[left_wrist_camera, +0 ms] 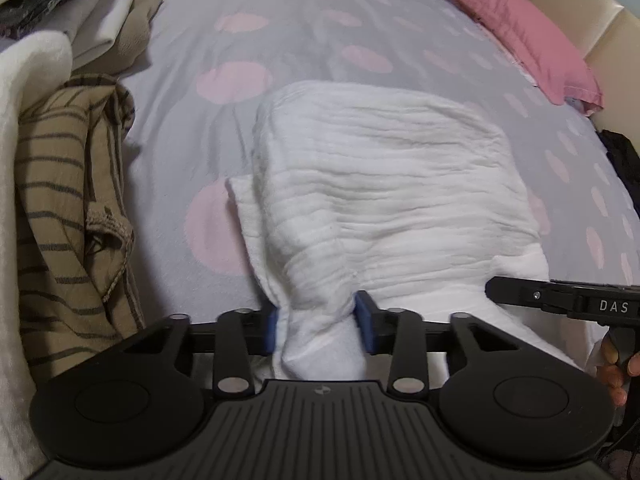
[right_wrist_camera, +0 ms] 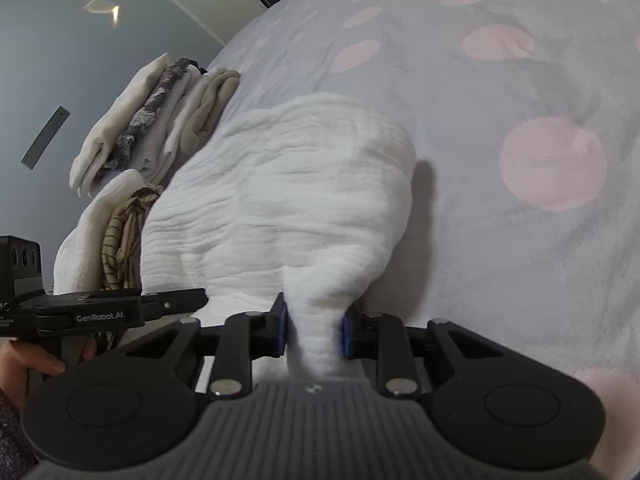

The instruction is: Fold clothes

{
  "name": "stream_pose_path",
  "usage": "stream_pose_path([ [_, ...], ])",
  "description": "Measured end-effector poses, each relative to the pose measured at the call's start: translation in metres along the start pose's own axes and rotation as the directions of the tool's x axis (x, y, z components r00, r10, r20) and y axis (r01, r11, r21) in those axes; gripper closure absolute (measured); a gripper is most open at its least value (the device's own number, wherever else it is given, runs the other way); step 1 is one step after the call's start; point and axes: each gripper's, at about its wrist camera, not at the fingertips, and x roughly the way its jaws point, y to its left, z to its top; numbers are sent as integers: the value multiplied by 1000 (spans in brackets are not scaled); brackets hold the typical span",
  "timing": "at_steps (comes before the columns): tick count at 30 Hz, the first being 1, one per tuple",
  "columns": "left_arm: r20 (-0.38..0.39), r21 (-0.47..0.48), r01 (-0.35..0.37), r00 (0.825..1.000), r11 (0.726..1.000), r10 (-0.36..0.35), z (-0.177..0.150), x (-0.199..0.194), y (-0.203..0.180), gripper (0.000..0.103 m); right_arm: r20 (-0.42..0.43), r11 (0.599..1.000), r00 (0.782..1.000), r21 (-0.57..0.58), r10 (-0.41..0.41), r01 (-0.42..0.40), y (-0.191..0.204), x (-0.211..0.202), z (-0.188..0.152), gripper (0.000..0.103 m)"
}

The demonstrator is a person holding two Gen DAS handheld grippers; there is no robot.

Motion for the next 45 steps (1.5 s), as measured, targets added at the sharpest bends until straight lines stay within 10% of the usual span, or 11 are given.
stream_pose_path([
  [19, 223, 41, 41, 974, 998, -49, 15, -93, -28, 81, 143, 992, 989, -120, 40, -22, 58, -89, 23, 78],
  [34, 456, -120, 49, 890, 992, 12, 9, -230, 29, 81, 122, 928, 966, -328, 227, -177, 201, -118, 76, 78],
  [45, 505, -233, -94, 839, 968, 203, -14, -327, 79, 81, 5, 858, 922, -366, 388, -360, 296, -80, 72, 78],
])
